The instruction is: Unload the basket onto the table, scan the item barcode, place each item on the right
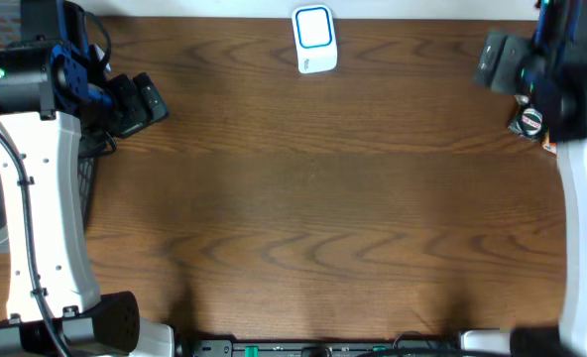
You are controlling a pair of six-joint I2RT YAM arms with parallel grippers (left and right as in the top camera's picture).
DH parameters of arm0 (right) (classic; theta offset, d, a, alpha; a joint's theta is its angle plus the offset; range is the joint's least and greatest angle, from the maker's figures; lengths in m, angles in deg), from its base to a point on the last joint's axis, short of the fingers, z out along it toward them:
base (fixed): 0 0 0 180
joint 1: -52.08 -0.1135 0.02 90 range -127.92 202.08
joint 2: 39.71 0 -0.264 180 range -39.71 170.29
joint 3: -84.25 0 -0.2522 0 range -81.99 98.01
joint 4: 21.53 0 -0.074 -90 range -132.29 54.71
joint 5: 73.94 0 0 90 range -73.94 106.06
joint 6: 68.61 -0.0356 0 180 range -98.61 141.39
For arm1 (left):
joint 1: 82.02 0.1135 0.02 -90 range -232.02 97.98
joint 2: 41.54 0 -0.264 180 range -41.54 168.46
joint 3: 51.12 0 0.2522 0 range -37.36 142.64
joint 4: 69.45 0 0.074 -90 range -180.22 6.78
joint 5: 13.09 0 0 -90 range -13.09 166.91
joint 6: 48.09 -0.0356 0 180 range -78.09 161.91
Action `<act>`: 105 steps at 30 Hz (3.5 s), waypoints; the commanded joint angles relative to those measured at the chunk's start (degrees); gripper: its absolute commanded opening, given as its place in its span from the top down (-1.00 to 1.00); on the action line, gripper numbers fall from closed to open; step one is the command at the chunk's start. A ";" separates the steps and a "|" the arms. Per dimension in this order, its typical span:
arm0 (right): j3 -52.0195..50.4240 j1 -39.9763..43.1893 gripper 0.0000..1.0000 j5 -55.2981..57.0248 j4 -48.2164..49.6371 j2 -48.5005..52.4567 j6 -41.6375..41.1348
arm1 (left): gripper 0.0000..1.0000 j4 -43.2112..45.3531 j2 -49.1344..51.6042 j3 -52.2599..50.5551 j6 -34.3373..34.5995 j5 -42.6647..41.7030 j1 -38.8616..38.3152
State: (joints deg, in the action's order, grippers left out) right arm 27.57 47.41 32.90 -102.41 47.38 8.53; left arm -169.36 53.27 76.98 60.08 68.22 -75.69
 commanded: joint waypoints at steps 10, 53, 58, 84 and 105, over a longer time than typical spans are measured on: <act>-37.05 -14.16 -0.99 -1.53 3.26 -32.15 -12.20 | -0.96 -0.17 -0.48 0.46 -0.13 0.33 0.13; -80.83 3.78 -0.99 -25.16 39.10 -61.13 8.92 | -0.96 -0.17 -0.48 0.46 -0.13 0.33 0.13; -92.65 4.48 -0.98 -25.38 51.52 -69.37 11.10 | -0.95 -0.17 -0.48 0.46 -0.13 0.33 0.13; -109.22 0.55 -0.98 -17.38 62.58 -86.82 13.79 | -0.95 -0.17 -0.48 0.46 -0.13 0.33 0.13; -109.24 0.96 -0.98 -17.84 62.77 -86.82 13.77 | -0.96 -0.17 -0.48 0.46 -0.13 0.33 0.13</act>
State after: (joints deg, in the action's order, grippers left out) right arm -81.59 48.20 14.76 -39.35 -38.89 21.71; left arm -169.36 53.27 76.98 60.08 68.24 -75.69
